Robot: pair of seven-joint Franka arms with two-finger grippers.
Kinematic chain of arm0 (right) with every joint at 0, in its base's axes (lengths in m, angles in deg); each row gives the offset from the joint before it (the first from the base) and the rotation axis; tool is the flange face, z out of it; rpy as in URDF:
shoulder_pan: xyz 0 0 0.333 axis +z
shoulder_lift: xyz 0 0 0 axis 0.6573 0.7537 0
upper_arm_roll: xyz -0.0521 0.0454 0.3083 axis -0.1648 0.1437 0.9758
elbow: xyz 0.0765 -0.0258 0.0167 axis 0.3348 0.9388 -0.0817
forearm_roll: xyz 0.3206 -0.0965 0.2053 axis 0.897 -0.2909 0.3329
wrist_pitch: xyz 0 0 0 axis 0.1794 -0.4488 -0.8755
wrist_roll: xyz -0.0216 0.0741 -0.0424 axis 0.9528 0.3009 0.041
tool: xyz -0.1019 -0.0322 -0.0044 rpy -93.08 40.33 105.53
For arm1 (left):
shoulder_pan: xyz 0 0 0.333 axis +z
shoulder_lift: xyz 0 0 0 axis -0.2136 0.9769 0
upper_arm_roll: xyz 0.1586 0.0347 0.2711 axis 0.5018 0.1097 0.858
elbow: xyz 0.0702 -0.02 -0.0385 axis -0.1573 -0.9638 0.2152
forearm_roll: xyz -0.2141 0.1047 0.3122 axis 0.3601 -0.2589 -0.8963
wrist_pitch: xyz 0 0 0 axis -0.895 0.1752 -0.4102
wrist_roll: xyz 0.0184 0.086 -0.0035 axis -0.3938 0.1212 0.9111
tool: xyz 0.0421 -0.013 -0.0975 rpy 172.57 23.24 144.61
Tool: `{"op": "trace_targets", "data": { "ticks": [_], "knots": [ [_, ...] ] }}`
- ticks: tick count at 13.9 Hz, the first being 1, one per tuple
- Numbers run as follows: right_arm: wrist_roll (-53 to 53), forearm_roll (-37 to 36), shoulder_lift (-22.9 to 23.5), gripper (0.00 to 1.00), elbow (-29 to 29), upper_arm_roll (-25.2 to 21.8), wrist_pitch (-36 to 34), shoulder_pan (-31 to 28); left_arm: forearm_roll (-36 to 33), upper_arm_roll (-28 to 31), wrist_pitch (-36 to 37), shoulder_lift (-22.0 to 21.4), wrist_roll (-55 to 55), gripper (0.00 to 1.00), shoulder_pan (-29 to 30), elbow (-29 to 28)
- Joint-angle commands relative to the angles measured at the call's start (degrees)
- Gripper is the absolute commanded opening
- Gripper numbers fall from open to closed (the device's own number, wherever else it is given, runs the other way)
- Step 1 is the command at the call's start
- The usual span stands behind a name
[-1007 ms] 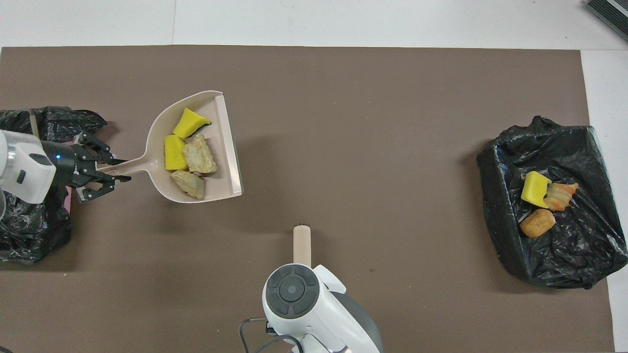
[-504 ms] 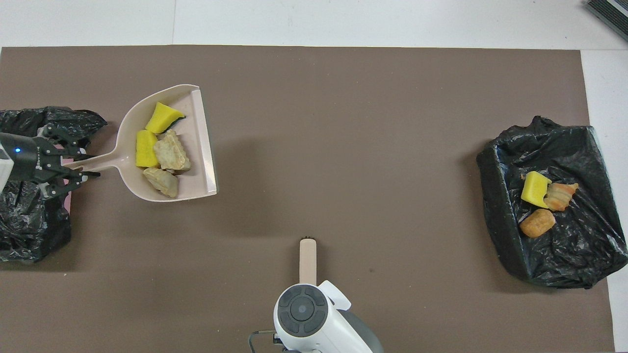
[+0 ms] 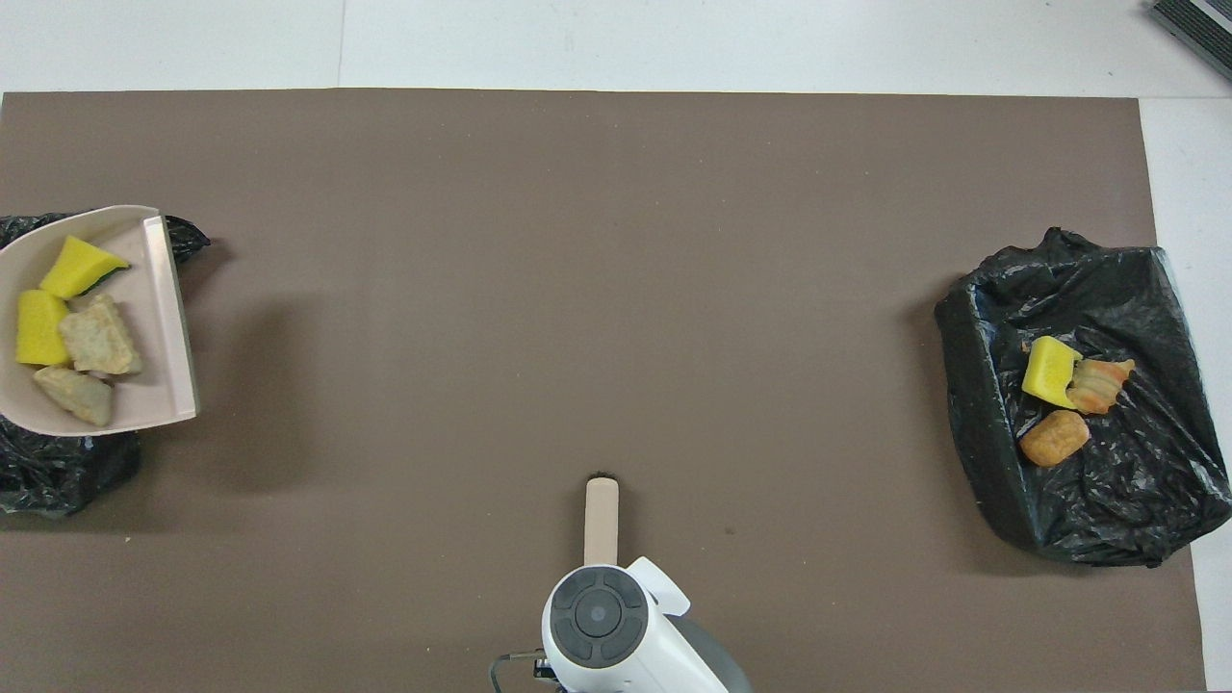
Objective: Sweep and dump trash in bin
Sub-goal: 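Tip the dustpan into the bag while the right gripper carries the brush away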
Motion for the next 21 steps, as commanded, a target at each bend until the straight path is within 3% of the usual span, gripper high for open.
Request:
{"op": "trace_targets", "data": {
  "ticks": [1,5,7,9,11,15,21],
  "knots": [
    [1.1,1.7,-0.3,0.71,0.2,-0.1,1.9,-0.5,-5.8,-0.7,1.3,5.6,-2.3,0.00,2.5,10.0],
    [1.7,0.4,4.6,0.78,-5.7,-0.4,5.9,-4.0,-14.8,-0.7,-3.3,7.3,-1.7,0.00,1.9,11.8],
    [1.4,-3.4,7.3,0.85,-10.2,-0.7,6.0,-5.7,-23.1,-0.8,-5.3,7.3,2.4,0.00,1.1,11.6],
    [1.8,-7.2,9.4,0.92,-14.5,-0.7,5.9,-10.0,-26.4,-0.9,-5.7,6.8,3.4,0.00,0.0,10.4],
    [2.0,-8.3,9.4,1.00,-16.4,-0.7,6.0,-14.1,-32.2,-0.9,-5.8,6.3,3.6,0.00,-1.6,9.1],
    [5.0,-19.3,8.9,1.00,-20.9,-0.6,5.7,-22.6,-41.4,-0.8,-6.6,5.5,5.4,0.00,-3.1,8.0],
    [15.4,-21.3,5.3,1.00,-24.1,-0.9,1.6,-32.6,-59.1,-0.9,-6.4,-0.3,17.0,0.00,-6.4,1.7]
  ]
}}
